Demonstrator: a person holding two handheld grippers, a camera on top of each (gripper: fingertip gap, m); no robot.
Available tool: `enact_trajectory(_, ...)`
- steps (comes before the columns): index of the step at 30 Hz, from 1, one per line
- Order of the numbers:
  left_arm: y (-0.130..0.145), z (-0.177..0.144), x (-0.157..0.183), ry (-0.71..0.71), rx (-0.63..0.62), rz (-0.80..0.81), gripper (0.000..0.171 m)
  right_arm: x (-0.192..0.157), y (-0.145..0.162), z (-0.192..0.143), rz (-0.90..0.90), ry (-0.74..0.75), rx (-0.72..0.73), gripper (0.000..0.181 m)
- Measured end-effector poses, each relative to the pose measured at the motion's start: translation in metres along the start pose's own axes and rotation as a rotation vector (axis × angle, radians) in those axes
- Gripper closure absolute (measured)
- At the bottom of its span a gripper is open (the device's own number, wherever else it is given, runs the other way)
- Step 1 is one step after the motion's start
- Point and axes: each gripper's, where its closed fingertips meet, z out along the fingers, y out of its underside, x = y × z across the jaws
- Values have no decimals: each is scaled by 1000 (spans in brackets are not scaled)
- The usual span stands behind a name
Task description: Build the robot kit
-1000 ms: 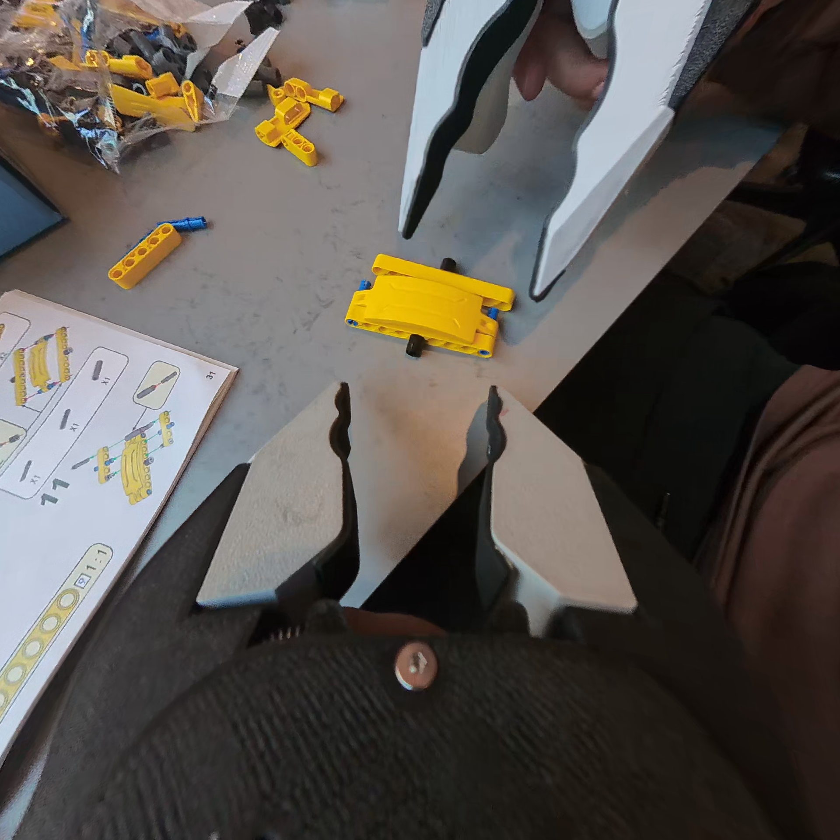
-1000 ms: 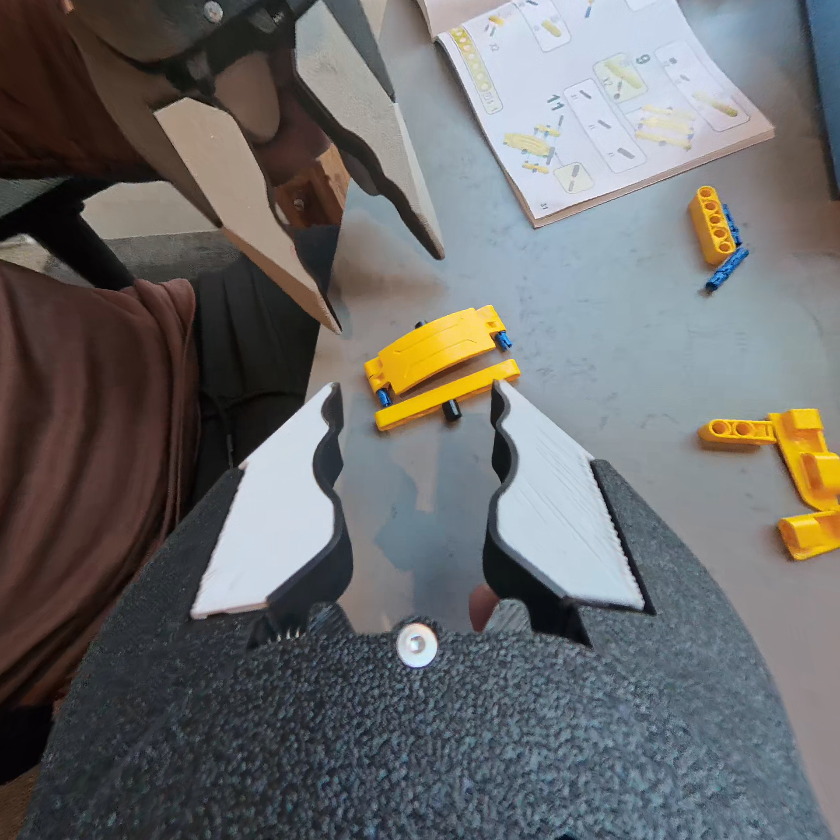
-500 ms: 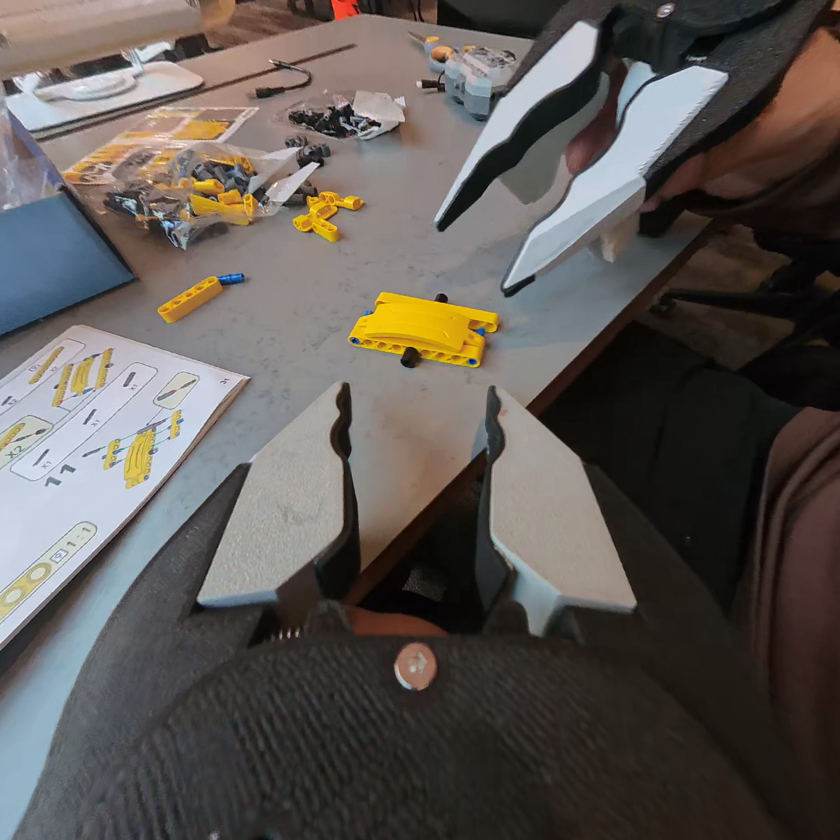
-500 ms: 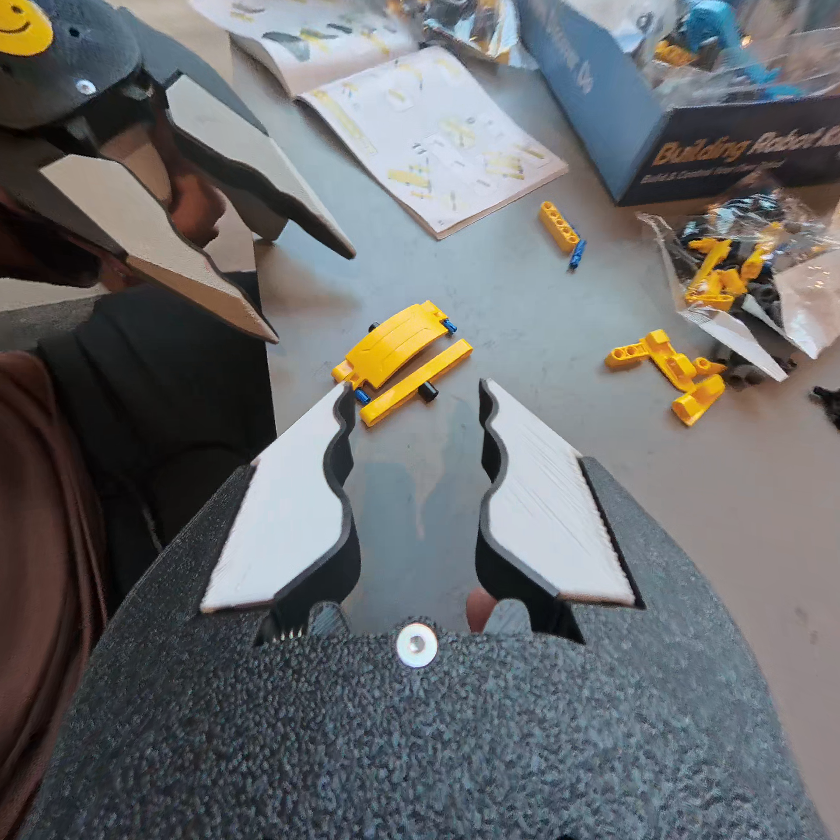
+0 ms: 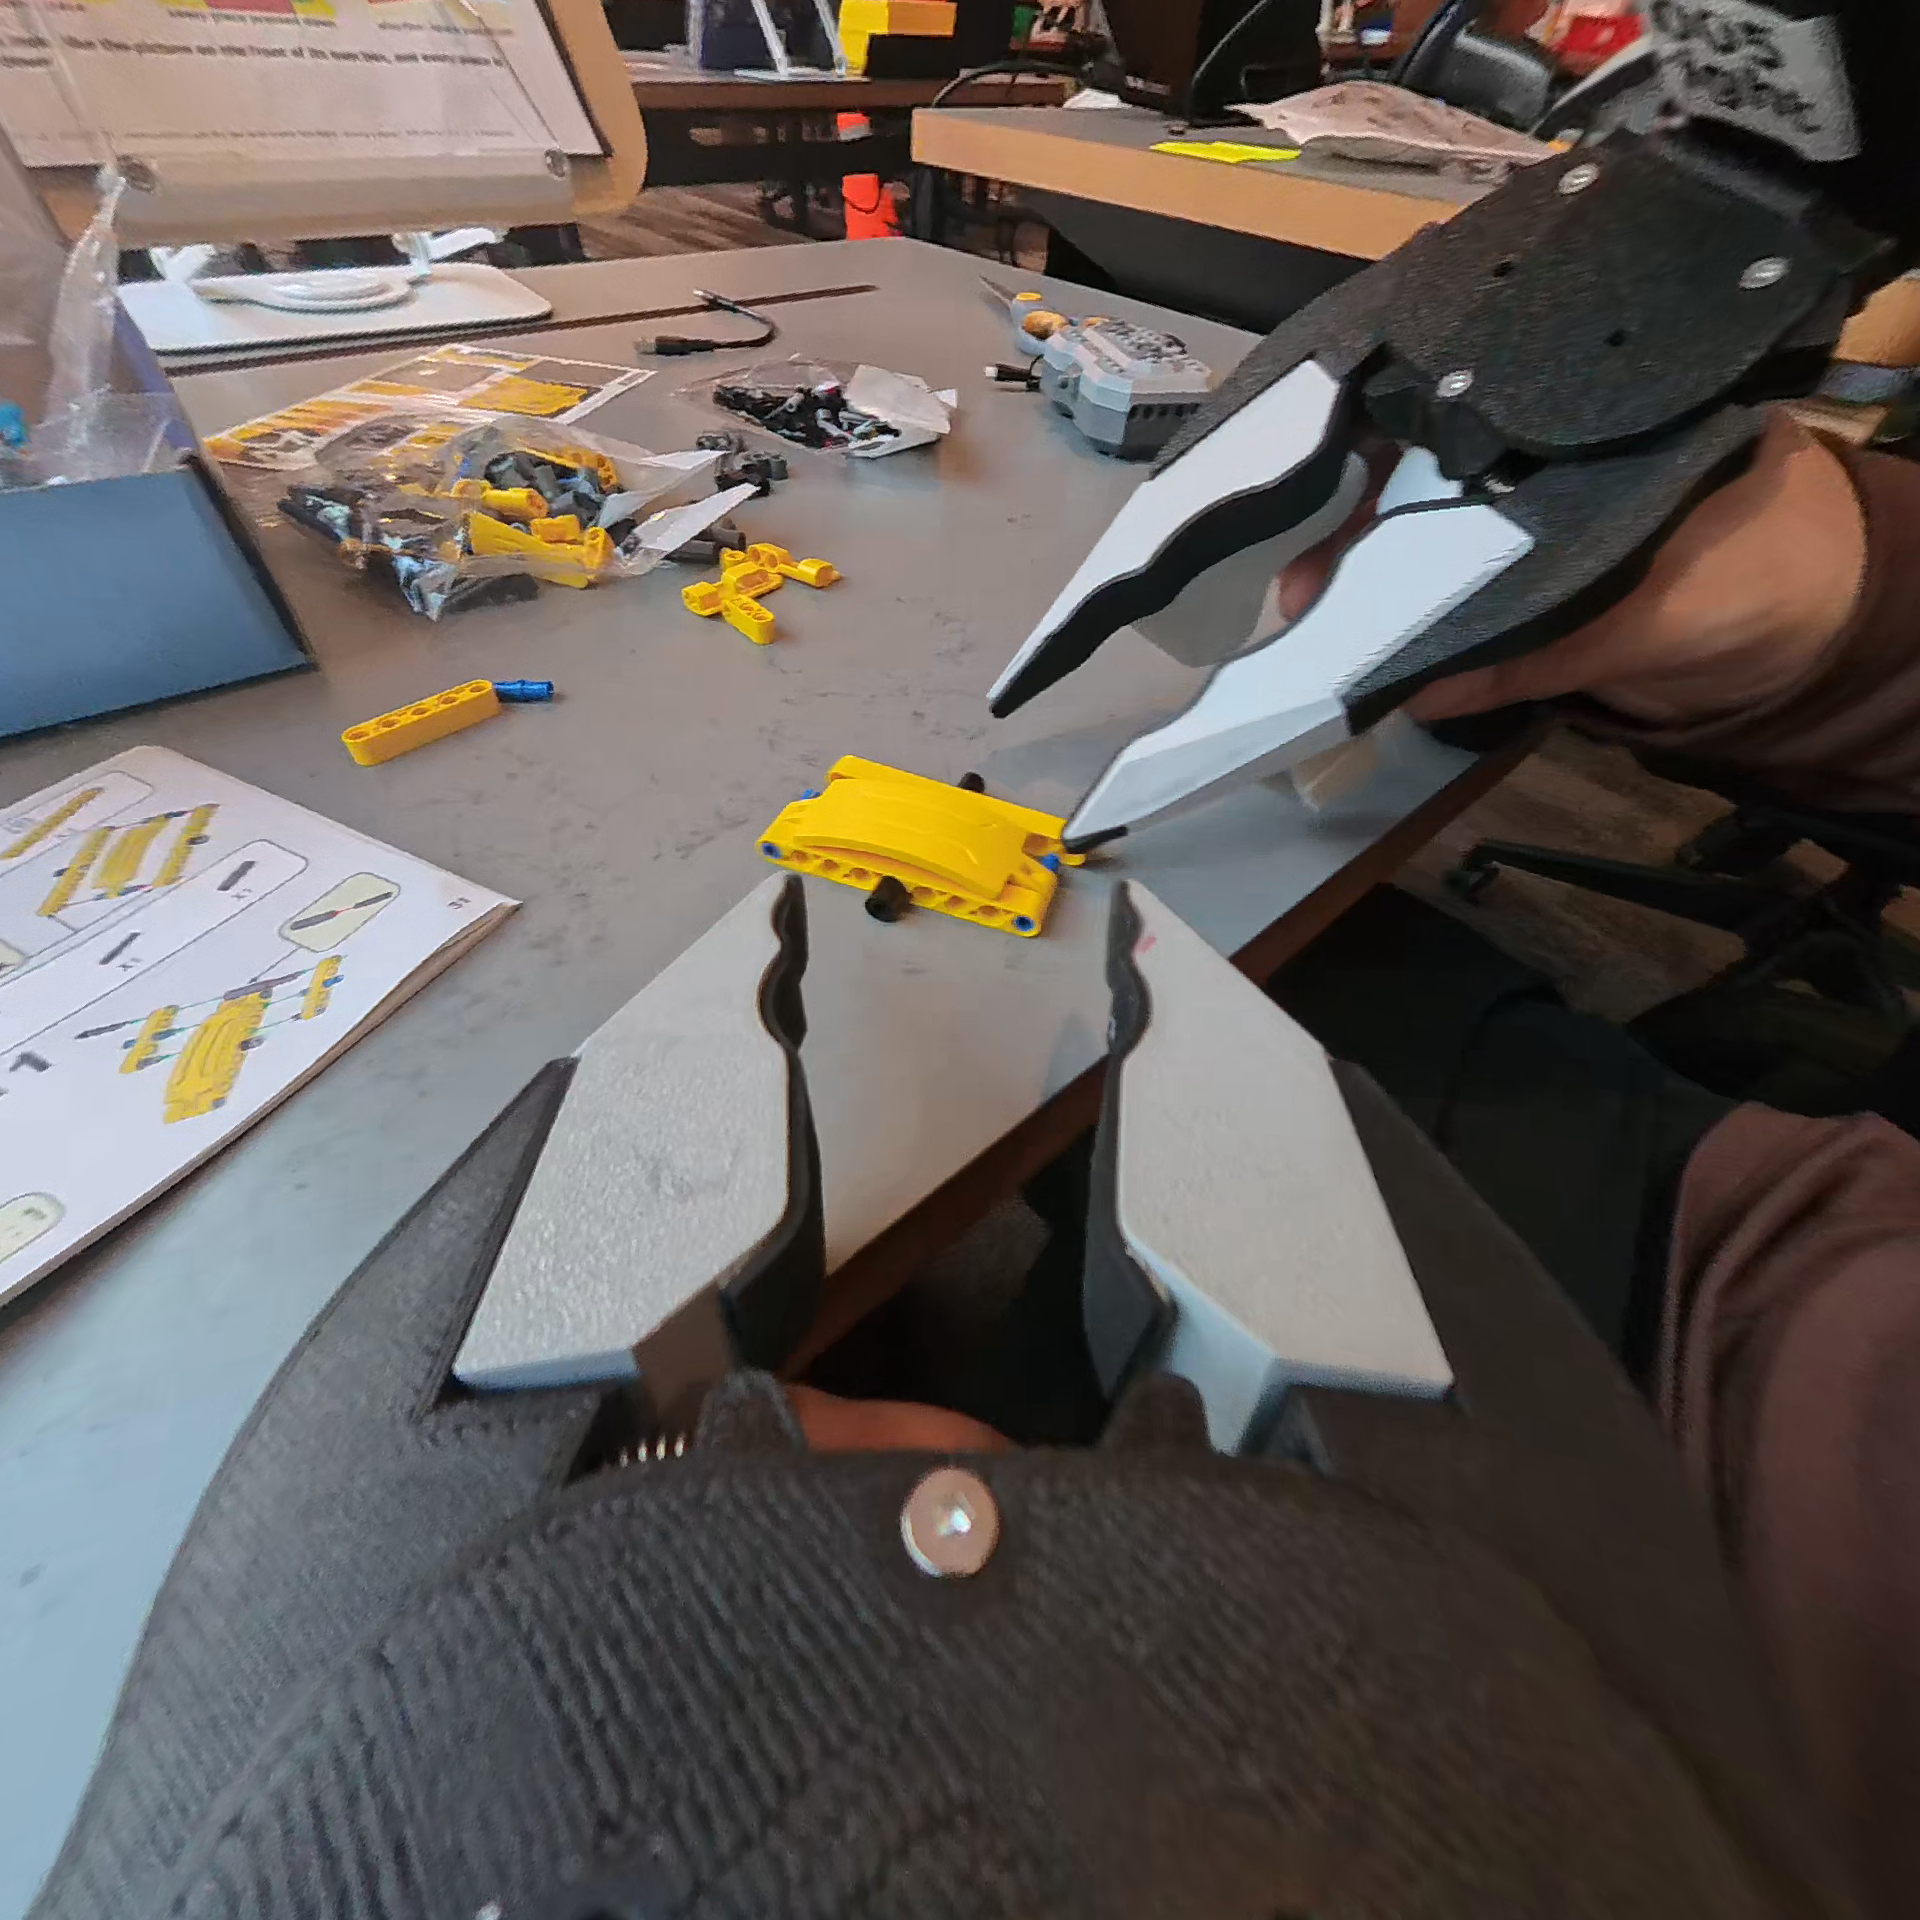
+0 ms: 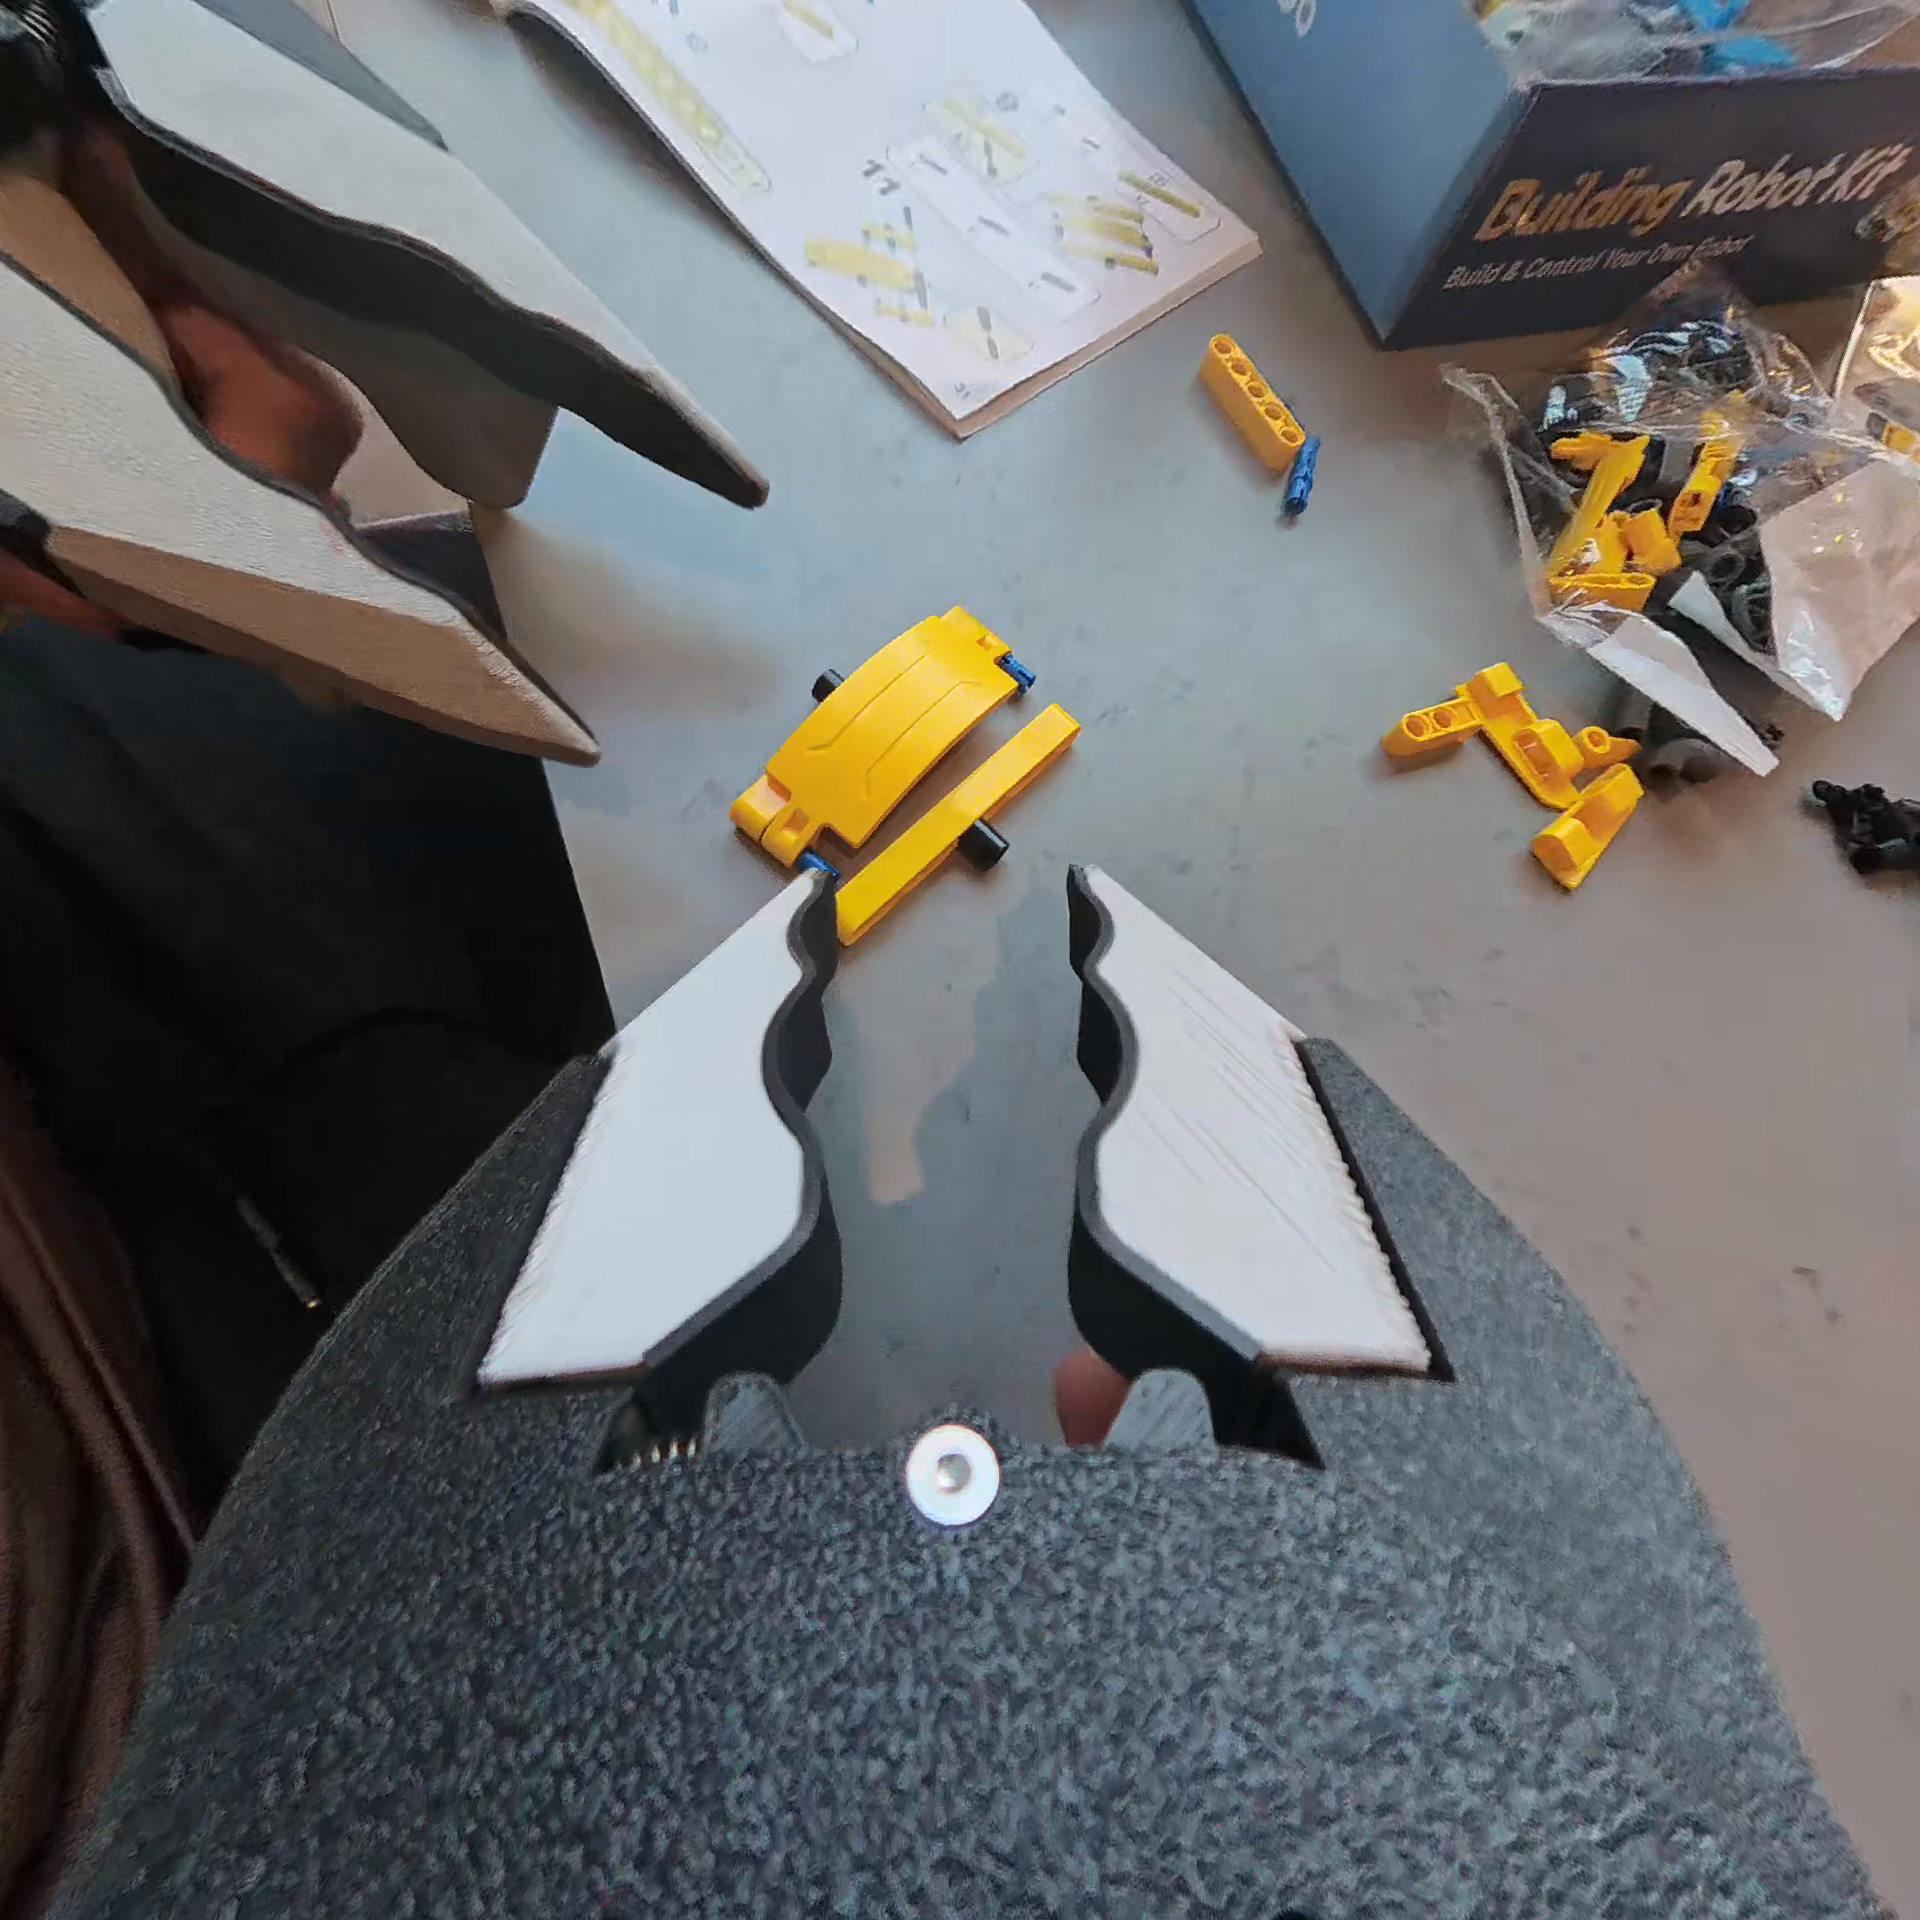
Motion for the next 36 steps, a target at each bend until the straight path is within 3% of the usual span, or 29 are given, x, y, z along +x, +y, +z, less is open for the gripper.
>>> enact_trajectory(3,-5,-3,11,58,35,-32,115,4,1,0,3,-6,-3,141)
enact_trajectory(11,-2,-9,1,28,36,-35,117,33,-4,-8,56,64,65,148)
enact_trajectory(13,0,-9,-4,2,23,-39,124,27,-12,-10,53,57,101,147)
enact_trajectory(18,-3,-12,-12,-46,44,-64,117,-12,-32,-5,92,-17,143,128)
enact_trajectory(23,-5,-14,-10,-60,51,-20,118,-15,-21,11,24,57,37,126)
enact_trajectory(36,1,-9,-3,-14,18,0,119,-21,-7,17,38,-35,-51,151)
